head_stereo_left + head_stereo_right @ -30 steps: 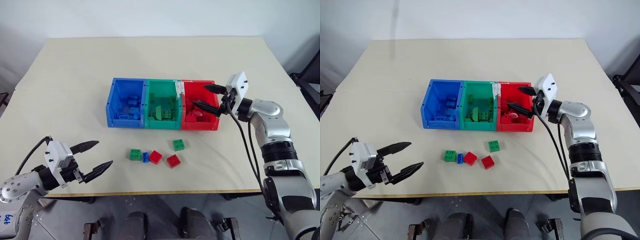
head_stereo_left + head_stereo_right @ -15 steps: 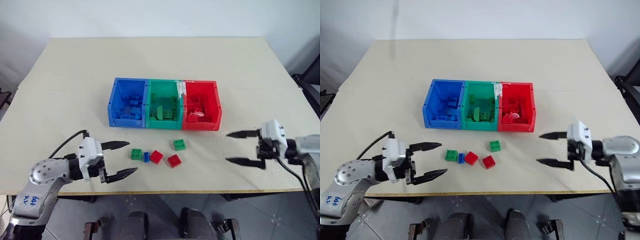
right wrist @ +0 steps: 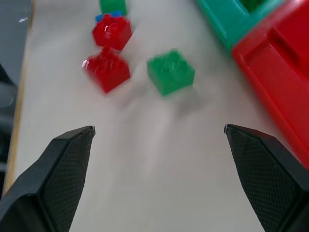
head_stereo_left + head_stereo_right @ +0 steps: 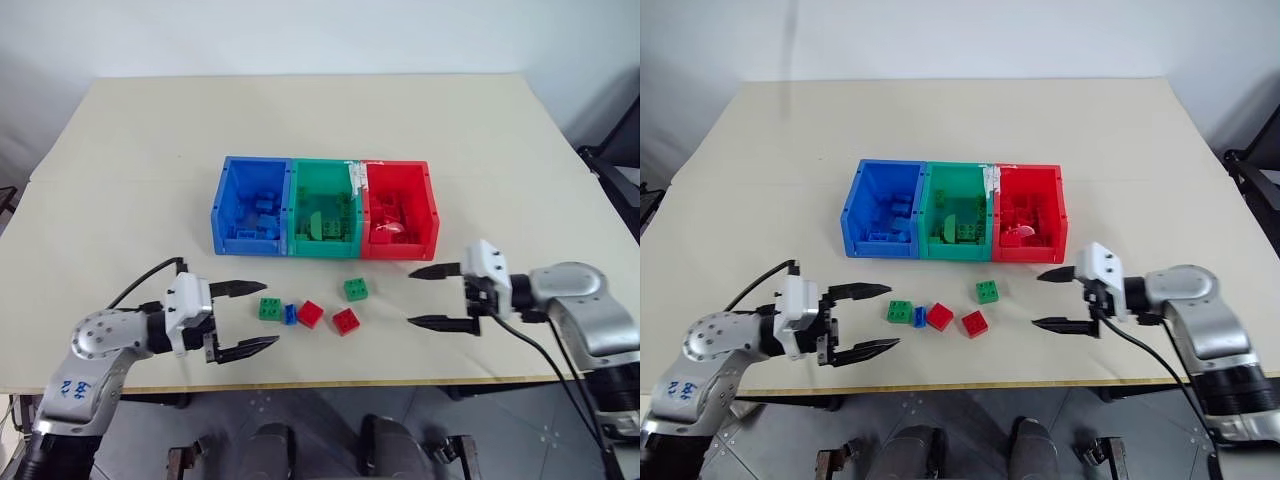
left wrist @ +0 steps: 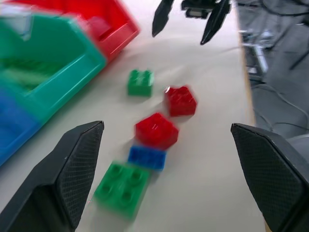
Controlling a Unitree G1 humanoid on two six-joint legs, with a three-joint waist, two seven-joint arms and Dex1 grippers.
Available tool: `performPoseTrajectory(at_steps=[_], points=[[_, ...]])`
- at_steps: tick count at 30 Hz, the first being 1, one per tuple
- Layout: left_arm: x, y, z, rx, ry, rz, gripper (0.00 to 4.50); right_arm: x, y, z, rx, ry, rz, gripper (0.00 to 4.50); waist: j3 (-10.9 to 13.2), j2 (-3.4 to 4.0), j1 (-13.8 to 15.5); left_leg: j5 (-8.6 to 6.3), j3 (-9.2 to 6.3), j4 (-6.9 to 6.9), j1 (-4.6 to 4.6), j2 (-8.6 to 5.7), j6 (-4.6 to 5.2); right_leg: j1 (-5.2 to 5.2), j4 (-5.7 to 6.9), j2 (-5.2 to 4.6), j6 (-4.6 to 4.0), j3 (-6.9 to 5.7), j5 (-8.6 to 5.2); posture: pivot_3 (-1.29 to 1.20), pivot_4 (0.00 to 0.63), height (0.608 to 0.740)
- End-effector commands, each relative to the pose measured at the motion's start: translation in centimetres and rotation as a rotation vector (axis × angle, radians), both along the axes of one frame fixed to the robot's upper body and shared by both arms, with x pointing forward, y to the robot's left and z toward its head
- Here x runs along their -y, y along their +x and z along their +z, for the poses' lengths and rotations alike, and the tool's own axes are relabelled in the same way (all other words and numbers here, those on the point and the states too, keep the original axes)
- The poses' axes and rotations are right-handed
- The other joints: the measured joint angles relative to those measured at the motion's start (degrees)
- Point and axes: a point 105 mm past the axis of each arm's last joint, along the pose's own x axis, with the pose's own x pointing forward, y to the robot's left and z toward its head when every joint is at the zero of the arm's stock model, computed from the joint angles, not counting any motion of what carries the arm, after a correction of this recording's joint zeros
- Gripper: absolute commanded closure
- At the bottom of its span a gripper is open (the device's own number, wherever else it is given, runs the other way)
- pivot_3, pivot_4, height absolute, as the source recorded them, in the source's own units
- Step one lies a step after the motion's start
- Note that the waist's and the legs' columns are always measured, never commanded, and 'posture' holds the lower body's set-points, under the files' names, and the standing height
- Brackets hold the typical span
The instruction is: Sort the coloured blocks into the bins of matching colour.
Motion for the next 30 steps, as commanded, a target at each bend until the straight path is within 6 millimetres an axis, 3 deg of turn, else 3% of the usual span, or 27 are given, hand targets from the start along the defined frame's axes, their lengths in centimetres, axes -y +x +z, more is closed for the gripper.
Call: performPoseTrajectory(at_steps=[1, 8, 15, 19, 24, 26, 30], points=[[-1.3, -0.5, 0.7, 0.038, 0.013, 0.06, 0.0, -1.9, 1.0, -0.4, 0.039, -0.019, 0.002, 0.01, 0.0, 0.0, 0.02, 0.0, -0.01, -0.01, -0.01, 0.0, 0.0, 0.0, -0.01, 0.0, 0.0, 0.0, 0.0, 0.0, 0.15, 0.74], [-1.9, -1.9, 0.8, 0.034, 0.009, 0.129, 0.0, -5.0, 2.9, -1.5, 0.121, 0.015, -0.022, 0.01, 0.0, -0.01, 0.08, -0.01, -0.05, -0.02, -0.03, -0.03, 0.0, 0.0, 0.01, -0.01, 0.0, 0.0, 0.0, 0.0, 0.15, 0.74], [-1.5, -2.4, 0.9, 0.024, -0.001, 0.142, 0.0, -6.4, 3.5, -2.3, 0.144, -0.001, 0.045, 0.01, 0.0, -0.01, -0.15, -0.01, -0.04, -0.03, -0.01, -0.02, 0.0, -0.02, 0.02, 0.0, 0.0, 0.0, 0.0, 0.0, 0.15, 0.74], [-1.5, -2.4, 1.0, 0.024, -0.009, 0.144, 0.0, -7.0, 3.0, -1.9, 0.102, 0.044, 0.086, 0.93, 0.0, -0.01, -0.19, -0.01, -0.04, -0.04, 0.0, -0.01, 0.0, -0.02, 0.03, 0.01, 0.0, 0.0, 0.0, 0.0, 0.15, 0.74], [-1.6, -2.2, 1.1, 0.037, -0.033, 0.168, 0.0, -6.2, 2.9, -1.3, 0.103, 0.071, 0.067, 2.73, 0.0, -0.01, -0.17, -0.01, -0.04, -0.04, -0.01, -0.01, 0.0, -0.02, 0.02, 0.01, 0.0, 0.0, 0.0, 0.0, 0.15, 0.74], [-1.9, -1.9, 1.3, 0.044, -0.064, 0.201, 0.0, -6.0, 3.0, -0.4, 0.084, 0.115, 0.049, 2.96, 0.0, -0.01, -0.17, -0.01, -0.04, -0.04, -0.01, -0.01, 0.0, -0.02, 0.02, 0.01, 0.0, 0.0, 0.0, 0.0, 0.15, 0.74], [-3.0, -1.5, 1.5, 0.061, -0.125, 0.3, 0.0, -7.0, 2.7, 4.4, 0.048, 0.312, 0.079, 2.96, 0.0, 0.0, -0.14, -0.01, -0.05, -0.04, -0.01, 0.0, 0.0, -0.02, 0.03, 0.01, 0.0, 0.0, 0.0, 0.0, 0.15, 0.74]])
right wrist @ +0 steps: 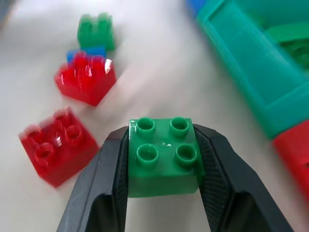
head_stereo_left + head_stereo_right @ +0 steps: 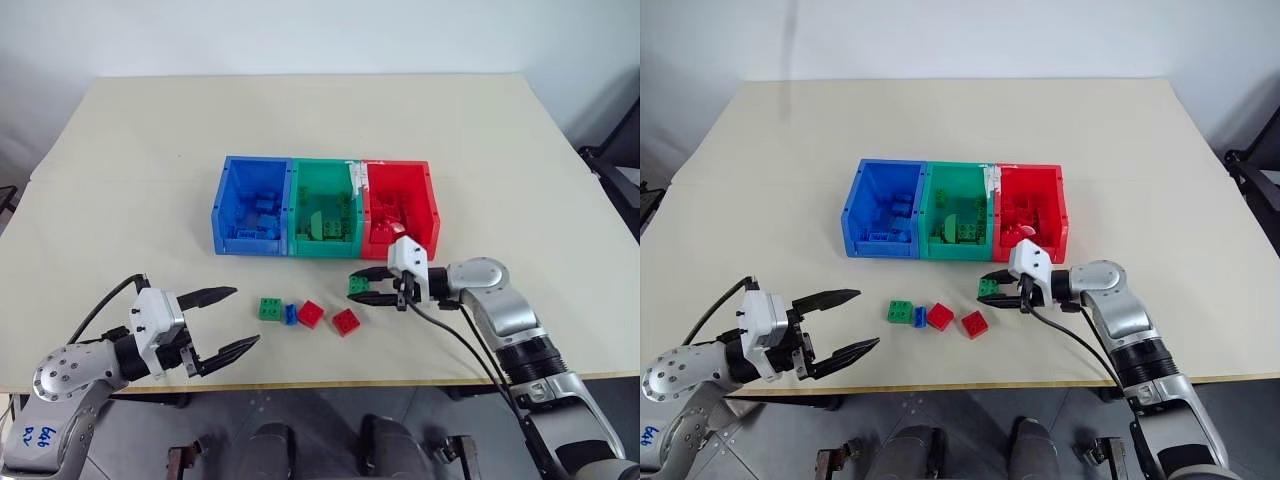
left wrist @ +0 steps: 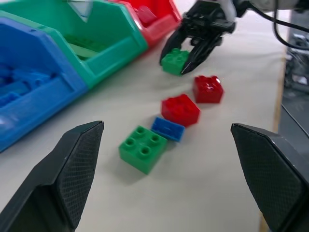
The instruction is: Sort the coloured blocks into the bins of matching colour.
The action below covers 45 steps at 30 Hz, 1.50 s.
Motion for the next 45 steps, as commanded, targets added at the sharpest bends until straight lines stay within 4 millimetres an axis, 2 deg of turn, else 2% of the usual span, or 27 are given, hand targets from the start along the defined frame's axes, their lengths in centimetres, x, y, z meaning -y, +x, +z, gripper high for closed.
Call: performPoseTrajectory(at_steps=[1, 3, 8, 13, 15, 16, 20, 22, 27, 30, 33, 35, 38, 40, 42, 45], points=[[-1.3, 0.1, 1.0, 0.047, -0.059, 0.09, 0.0, -1.1, 0.0, 5.9, 0.023, 0.207, 0.026, 2.96, 0.0, 0.0, -0.02, 0.0, 0.0, 0.0, -0.01, 0.0, 0.0, 0.0, -0.01, 0.0, 0.0, 0.0, 0.0, 0.0, 0.15, 0.74], [-2.3, 0.4, 1.2, 0.064, -0.091, 0.161, 0.0, -2.1, 0.8, 7.6, 0.007, 0.268, -0.007, 2.96, 0.0, 0.0, -0.37, 0.0, 0.03, 0.0, 0.03, 0.03, -0.01, 0.0, 0.01, 0.0, 0.0, 0.01, 0.0, 0.0, 0.15, 0.74], [-3.7, 0.2, 0.9, 0.067, -0.11, 0.249, 0.0, -4.8, 4.2, 9.5, 0.081, 0.288, -0.134, 2.96, -0.01, -0.01, -0.35, -0.02, 0.07, -0.02, 0.0, 0.05, -0.06, -0.16, 0.13, 0.03, -0.06, 0.01, -0.03, 0.0, 0.15, 0.74], [-4.2, -0.3, 0.5, 0.058, -0.082, 0.267, 0.0, -6.1, 7.6, 9.2, 0.182, 0.218, -0.278, 2.96, -0.01, -0.01, -0.11, -0.03, 0.16, -0.04, -0.14, -0.01, -0.05, -0.38, 0.21, 0.0, -0.07, 0.03, -0.03, 0.0, 0.15, 0.74], [-4.2, -0.4, 0.6, 0.057, -0.072, 0.259, 0.0, -6.4, 8.1, 9.2, 0.193, 0.213, -0.287, 2.21, -0.01, -0.02, -0.18, -0.03, 0.18, -0.05, -0.16, -0.01, -0.05, -0.43, 0.23, 0.0, -0.08, 0.03, -0.03, 0.0, 0.15, 0.74], [-4.2, -0.5, 0.6, 0.055, -0.064, 0.25, 0.0, -6.5, 8.2, 9.4, 0.203, 0.217, -0.287, 2.0, -0.01, -0.01, -0.23, -0.03, 0.21, -0.05, -0.18, -0.01, -0.05, -0.48, 0.25, 0.0, -0.08, 0.03, -0.03, 0.0, 0.15, 0.74], [-4.1, -0.6, 0.7, 0.048, -0.044, 0.218, 0.0, -6.2, 7.9, 10.0, 0.235, 0.227, -0.253, 0.58, -0.01, -0.02, -0.7, -0.02, 0.37, -0.08, -0.29, 0.04, -0.05, -0.72, 0.37, 0.0, -0.11, 0.02, -0.04, 0.0, 0.15, 0.74], [-3.9, -0.4, 0.9, 0.048, -0.038, 0.197, 0.0, -5.4, 7.2, 10.1, 0.238, 0.24, -0.21, 0.04, -0.01, -0.02, -0.95, -0.02, 0.37, -0.09, -0.29, 0.04, -0.05, -0.73, 0.38, 0.0, -0.12, 0.02, -0.05, 0.0, 0.15, 0.74], [-2.8, 0.2, 0.9, 0.038, -0.017, 0.1, 0.0, -1.4, 3.0, 9.8, 0.212, 0.263, -0.004, 0.04, -0.01, -0.02, -0.15, -0.03, 0.34, -0.08, -0.31, 0.03, -0.03, -0.69, 0.32, -0.01, -0.12, -0.01, -0.05, 0.0, 0.15, 0.74], [-1.7, 0.6, 0.6, 0.025, 0.007, 0.019, 0.0, 1.9, 0.8, 8.4, 0.177, 0.209, 0.044, 0.04, -0.01, -0.02, 0.02, -0.05, 0.41, -0.09, -0.31, 0.03, -0.01, -0.69, 0.31, -0.01, -0.12, 0.0, -0.05, 0.0, 0.15, 0.74], [0.4, 1.0, 0.0, -0.027, 0.021, -0.127, 0.0, 7.1, -1.9, 5.1, 0.151, 0.038, 0.064, 0.04, -0.02, -0.04, 0.64, -0.05, 0.4, -0.06, -0.3, 0.02, -0.01, -0.67, 0.31, -0.01, -0.12, -0.03, -0.05, 0.0, 0.15, 0.74], [1.4, 1.4, -0.1, -0.037, 0.027, -0.189, 0.0, 9.5, -2.7, 3.7, 0.126, -0.054, 0.029, 0.04, -0.02, -0.04, 1.12, -0.07, 0.44, -0.04, -0.3, -0.02, 0.03, -0.64, 0.27, -0.04, -0.09, -0.01, -0.03, 0.0, 0.15, 0.74], [2.8, 1.7, -0.7, -0.023, 0.085, -0.282, 0.0, 12.4, -3.3, 2.5, 0.118, -0.118, -0.049, 0.04, -0.02, -0.04, 0.58, -0.08, 0.66, 0.0, -0.21, 0.01, 0.05, -0.65, 0.28, -0.04, -0.05, 0.07, 0.0, 0.0, 0.15, 0.74], [3.4, 2.0, -1.0, -0.006, 0.107, -0.317, 0.0, 13.5, -3.4, 2.2, 0.123, -0.142, -0.075, 0.04, -0.02, -0.03, -0.02, -0.07, 0.75, -0.03, -0.1, 0.08, 0.04, -0.63, 0.32, -0.04, -0.07, 0.07, 0.0, 0.0, 0.15, 0.74], [3.7, 2.5, -1.1, 0.02, 0.128, -0.336, 0.0, 13.6, -3.4, 2.0, 0.13, -0.152, -0.082, 0.04, -0.02, -0.03, -0.2, -0.07, 0.81, -0.05, -0.05, 0.1, 0.03, -0.64, 0.34, -0.04, -0.08, 0.09, 0.0, 0.0, 0.15, 0.74], [3.5, 3.3, -0.9, 0.058, 0.15, -0.347, 0.0, 11.5, -3.9, 1.9, 0.106, -0.147, 0.01, 0.04, -0.02, -0.03, -0.1, -0.06, 0.83, -0.02, -0.05, 0.12, 0.02, -0.65, 0.35, -0.04, -0.08, 0.09, 0.01, 0.0, 0.15, 0.74]])
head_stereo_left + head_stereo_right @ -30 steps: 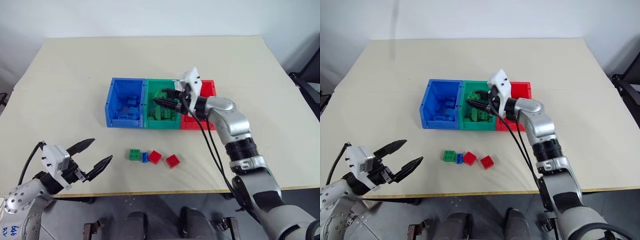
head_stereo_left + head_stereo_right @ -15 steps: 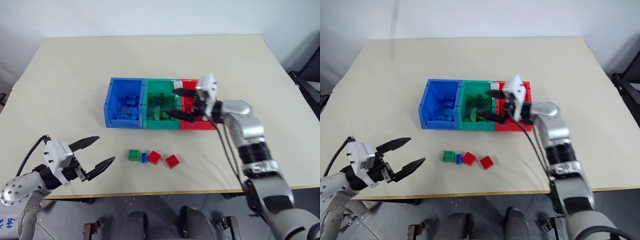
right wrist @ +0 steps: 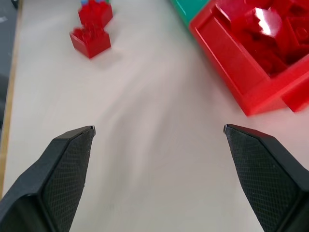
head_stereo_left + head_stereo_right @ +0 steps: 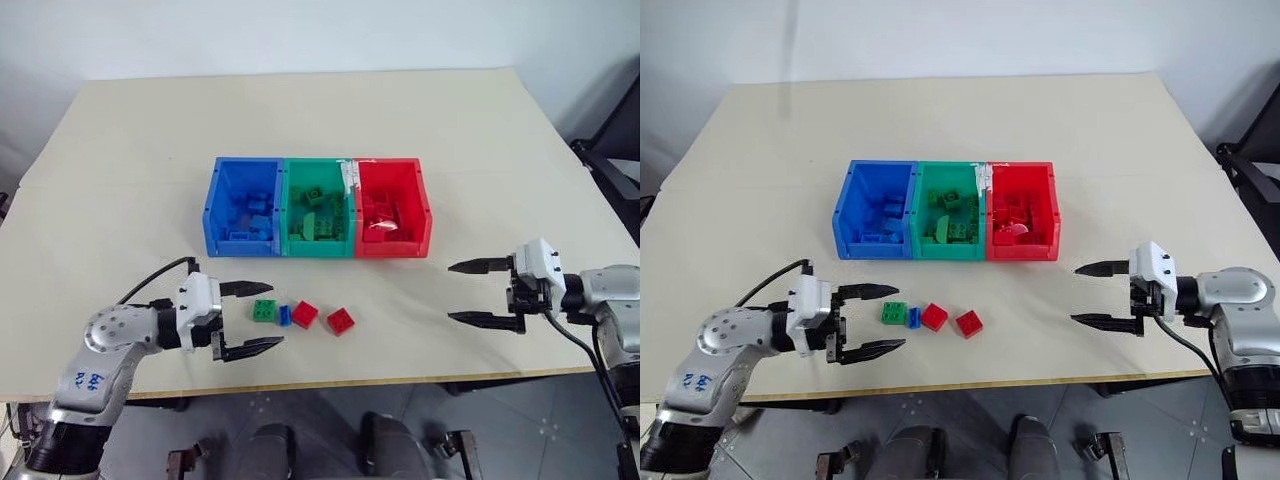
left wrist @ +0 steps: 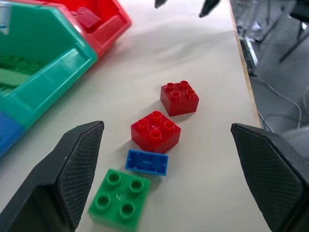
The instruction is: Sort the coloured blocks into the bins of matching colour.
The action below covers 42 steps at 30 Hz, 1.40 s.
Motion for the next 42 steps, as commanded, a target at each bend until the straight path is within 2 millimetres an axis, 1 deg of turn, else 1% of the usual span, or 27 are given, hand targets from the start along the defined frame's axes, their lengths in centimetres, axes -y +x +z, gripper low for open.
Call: performPoseTrajectory(at_steps=[1, 2, 4, 7, 9, 10, 12, 15, 18, 21, 23, 27, 28, 32, 35, 37, 39, 40, 41, 42], points=[[-0.5, 0.4, 0.5, 0.05, 0.016, -0.011, 0.0, -2.9, -0.7, 0.8, 0.024, -0.008, 0.14, 0.04, 0.0, 0.0, 0.06, 0.0, 0.0, 0.01, -0.02, 0.0, 0.0, 0.0, -0.01, 0.0, 0.0, 0.0, 0.0, 0.0, 0.15, 0.74], [-0.9, 0.4, 0.5, 0.045, 0.012, -0.006, 0.0, -3.8, -0.8, 0.8, 0.017, -0.014, 0.172, 0.04, 0.0, 0.0, 0.01, 0.0, -0.01, 0.02, -0.02, 0.0, 0.0, 0.0, -0.01, 0.0, 0.0, 0.0, 0.0, 0.0, 0.15, 0.74], [-1.5, 0.3, 0.5, 0.023, 0.009, 0.002, 0.0, -6.3, -0.8, 1.0, 0.015, -0.005, 0.242, 0.04, 0.0, 0.0, -0.03, 0.0, -0.02, 0.02, -0.02, 0.02, 0.0, 0.0, -0.01, 0.0, 0.0, 0.0, 0.0, 0.0, 0.15, 0.74], [-2.9, -0.8, -0.1, -0.069, 0.014, 0.009, 0.0, -9.5, -1.0, 0.8, 0.01, -0.02, 0.35, 0.04, 0.0, 0.0, 0.0, 0.0, -0.04, 0.03, -0.04, 0.02, 0.0, -0.03, 0.01, 0.0, 0.0, 0.0, 0.0, 0.0, 0.15, 0.74], [-4.2, -1.4, -0.4, -0.082, 0.033, 0.048, 0.0, -11.7, -1.3, 0.3, -0.012, -0.03, 0.425, 0.04, 0.0, 0.0, -0.01, 0.0, -0.06, 0.02, -0.05, 0.02, 0.0, -0.04, 0.0, 0.0, 0.0, 0.0, 0.0, 0.0, 0.15, 0.74], [-4.6, -1.5, -0.4, -0.081, 0.038, 0.061, 0.0, -12.3, -1.4, 0.1, -0.022, -0.036, 0.446, 0.04, 0.0, 0.0, 0.01, 0.0, -0.06, 0.02, -0.05, 0.02, 0.0, -0.04, 0.0, 0.0, 0.0, -0.01, 0.0, 0.0, 0.15, 0.74], [-5.2, -1.8, -0.2, -0.052, 0.046, 0.098, 0.0, -13.5, -1.4, -1.0, -0.014, -0.084, 0.489, 0.04, 0.0, 0.0, 0.43, -0.01, -0.15, 0.03, -0.1, -0.01, 0.02, -0.03, -0.02, 0.0, 0.0, -0.04, 0.0, 0.0, 0.15, 0.74], [-5.3, -2.5, -0.2, -0.04, 0.044, 0.131, 0.0, -14.7, -0.9, -2.5, -0.01, -0.123, 0.509, 0.04, -0.01, -0.04, 0.66, -0.02, -0.24, 0.13, -0.18, -0.05, 0.02, -0.02, -0.01, -0.01, -0.01, -0.06, 0.01, 0.0, 0.15, 0.74], [-5.2, -2.8, -0.2, -0.039, 0.044, 0.151, 0.0, -15.0, -0.3, -3.0, 0.005, -0.148, 0.512, 0.04, -0.01, -0.04, 0.68, -0.03, -0.25, 0.18, -0.2, -0.06, 0.03, -0.02, 0.01, -0.01, -0.01, -0.06, 0.01, 0.0, 0.15, 0.74], [-5.4, -2.7, 0.0, -0.005, 0.028, 0.201, 0.0, -15.3, 0.5, -2.5, 0.034, -0.149, 0.527, 0.65, -0.01, -0.04, 0.1, -0.02, -0.25, 0.19, -0.19, -0.05, 0.02, -0.03, 0.04, 0.0, -0.01, -0.06, 0.01, 0.0, 0.15, 0.74], [-5.4, -2.6, 0.1, 0.004, 0.022, 0.218, 0.0, -15.3, 0.6, -2.3, 0.043, -0.152, 0.533, 1.33, -0.01, -0.04, -0.02, -0.02, -0.24, 0.18, -0.18, -0.03, 0.02, -0.05, 0.06, 0.0, -0.01, -0.06, 0.01, 0.0, 0.15, 0.74], [-5.3, -2.7, 0.2, 0.009, 0.017, 0.227, 0.0, -15.1, 0.8, -2.2, 0.042, -0.132, 0.514, 2.83, -0.01, -0.04, 0.02, -0.03, -0.24, 0.17, -0.18, -0.03, 0.01, -0.05, 0.06, 0.0, -0.02, -0.08, 0.0, 0.0, 0.15, 0.74], [-5.2, -2.6, 0.2, 0.013, 0.011, 0.231, 0.0, -15.1, 1.0, -2.0, 0.042, -0.112, 0.49, 3.07, -0.01, -0.04, 0.05, -0.03, -0.24, 0.18, -0.18, -0.03, 0.01, -0.04, 0.05, 0.0, -0.02, -0.08, 0.01, 0.0, 0.15, 0.74], [-5.1, -2.5, 0.6, 0.021, -0.014, 0.246, 0.0, -14.6, 1.1, -0.9, 0.016, -0.027, 0.435, 3.06, -0.01, -0.04, 0.06, -0.03, -0.24, 0.21, -0.18, -0.03, 0.01, -0.04, 0.08, 0.0, -0.02, -0.08, 0.01, 0.0, 0.15, 0.74], [-5.1, -2.3, 1.3, 0.035, -0.048, 0.271, 0.0, -13.7, 1.5, 1.7, 0.006, 0.106, 0.366, 3.06, -0.01, -0.04, 0.07, -0.03, -0.24, 0.22, -0.18, -0.02, 0.01, -0.04, 0.09, 0.0, -0.02, -0.07, 0.01, 0.0, 0.15, 0.74], [-5.3, -2.2, 1.7, 0.045, -0.063, 0.294, 0.0, -13.1, 2.2, 3.2, 0.029, 0.172, 0.303, 3.06, -0.01, -0.04, 0.08, -0.03, -0.25, 0.23, -0.18, -0.02, 0.01, -0.04, 0.09, 0.0, -0.02, -0.07, 0.01, 0.0, 0.15, 0.74], [-5.8, -2.0, 2.2, 0.062, -0.094, 0.349, 0.0, -11.4, 5.5, 6.1, 0.105, 0.264, 0.104, 3.06, -0.01, -0.03, 0.05, -0.04, -0.25, 0.24, -0.18, -0.02, 0.0, -0.03, 0.1, 0.0, -0.02, -0.07, 0.01, 0.0, 0.15, 0.74], [-6.1, -1.9, 2.3, 0.067, -0.108, 0.373, 0.0, -10.5, 7.0, 7.2, 0.136, 0.293, 0.011, 3.06, -0.01, -0.03, -0.04, -0.04, -0.23, 0.27, -0.19, -0.02, 0.0, -0.05, 0.12, -0.01, -0.02, -0.06, 0.01, 0.0, 0.15, 0.74], [-6.2, -1.9, 2.4, 0.078, -0.113, 0.392, 0.0, -9.8, 8.3, 8.0, 0.167, 0.312, -0.063, 3.06, -0.01, -0.03, -0.07, -0.04, -0.22, 0.32, -0.18, -0.03, 0.0, -0.07, 0.2, -0.01, -0.03, -0.04, 0.01, 0.0, 0.15, 0.74], [-6.3, -1.9, 2.4, 0.082, -0.115, 0.402, 0.0, -9.5, 9.2, 8.2, 0.177, 0.309, -0.106, 3.06, -0.01, -0.03, -0.19, -0.04, -0.21, 0.33, -0.18, -0.03, -0.01, -0.07, 0.22, -0.01, -0.03, -0.03, 0.01, 0.0, 0.15, 0.74]])
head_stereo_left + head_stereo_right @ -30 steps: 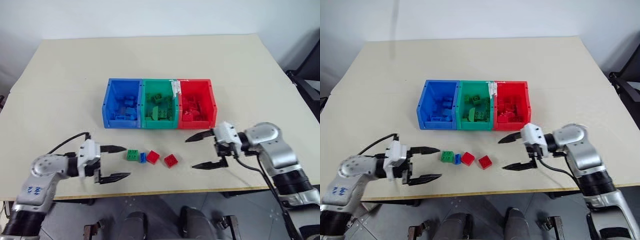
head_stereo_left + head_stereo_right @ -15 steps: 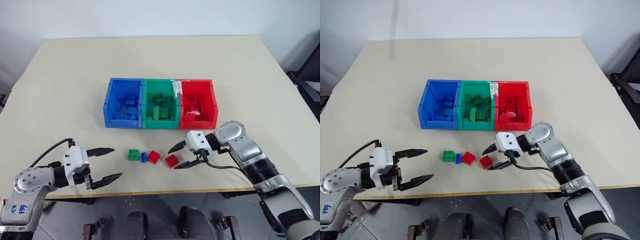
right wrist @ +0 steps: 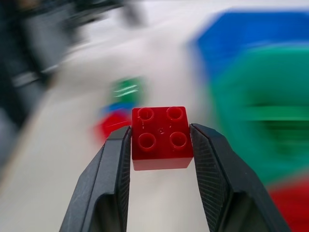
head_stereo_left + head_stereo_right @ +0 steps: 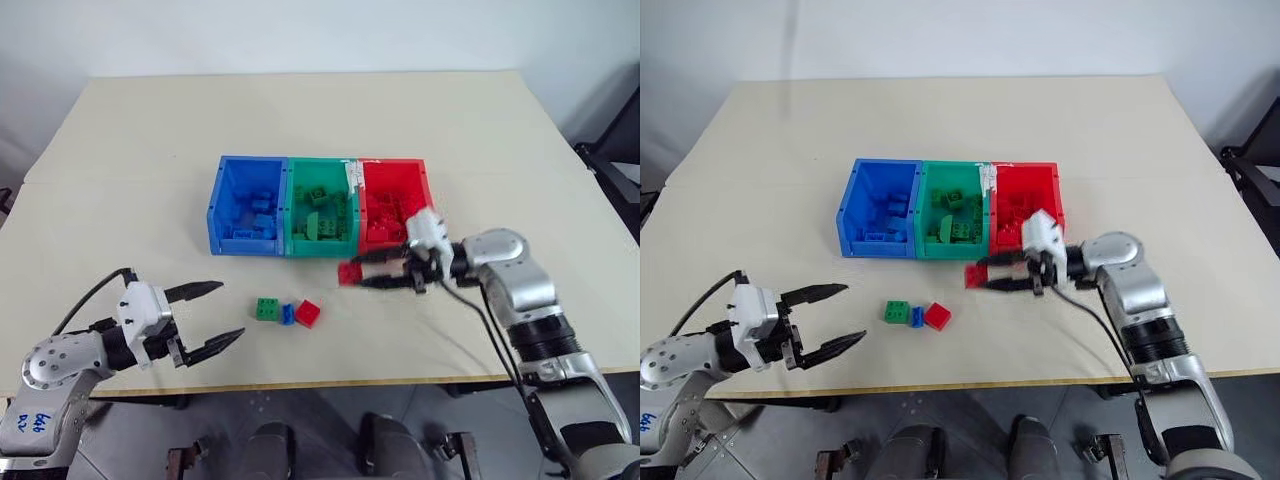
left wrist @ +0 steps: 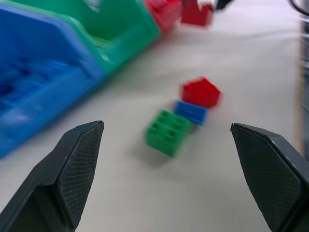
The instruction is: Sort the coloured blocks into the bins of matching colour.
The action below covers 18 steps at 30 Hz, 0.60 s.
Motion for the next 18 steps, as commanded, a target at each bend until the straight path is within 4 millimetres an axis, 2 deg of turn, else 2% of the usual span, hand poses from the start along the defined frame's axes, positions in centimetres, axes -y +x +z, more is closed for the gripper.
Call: performPoseTrajectory(at_steps=[1, 5, 11, 14, 16, 18], points=[[-0.4, -0.3, 1.0, 0.051, -0.018, 0.047, 0.0, 2.2, 3.6, 2.7, 0.081, 0.078, -0.225, 3.06, 0.0, 0.0, -0.11, -0.01, 0.01, 0.0, 0.02, 0.01, -0.01, -0.01, 0.02, 0.01, -0.01, 0.0, -0.01, 0.0, 0.15, 0.74], [-0.4, -0.9, 0.8, 0.036, -0.029, 0.063, 0.0, 2.9, 5.8, 2.6, 0.089, 0.062, -0.317, 3.06, -0.01, -0.01, -0.47, -0.01, 0.07, -0.09, 0.03, 0.02, -0.01, -0.05, 0.03, 0.0, -0.05, -0.01, -0.03, 0.0, 0.15, 0.74], [-0.3, -1.3, 0.9, 0.027, -0.04, 0.07, 0.0, 2.7, 6.1, 2.8, 0.1, 0.058, -0.294, 1.02, 0.0, 0.0, -0.69, -0.02, 0.07, -0.06, -0.01, 0.03, 0.0, -0.06, 0.02, -0.01, -0.05, -0.02, -0.03, 0.0, 0.15, 0.74], [-0.7, -1.2, 1.0, 0.043, -0.035, 0.102, 0.0, 2.7, 5.2, 3.9, 0.15, 0.078, -0.226, 0.03, 0.0, 0.0, -1.04, -0.02, 0.06, -0.04, -0.01, 0.04, 0.0, -0.05, 0.04, -0.01, -0.05, -0.02, -0.03, 0.0, 0.15, 0.74], [-1.2, -1.2, 1.1, 0.052, -0.023, 0.131, 0.0, 2.2, 3.1, 4.5, 0.166, 0.1, -0.077, 0.03, 0.0, 0.0, -1.2, -0.02, 0.06, -0.04, -0.01, 0.04, 0.0, -0.05, 0.04, -0.01, -0.05, -0.02, -0.03, 0.0, 0.15, 0.74], [-1.9, -1.4, 1.0, 0.048, -0.016, 0.158, 0.0, 1.9, 1.0, 4.3, 0.162, 0.078, 0.047, 0.03, 0.0, 0.0, -1.25, -0.02, 0.03, -0.1, -0.01, 0.05, 0.0, -0.05, 0.01, -0.01, -0.05, -0.04, -0.03, 0.0, 0.15, 0.74]])
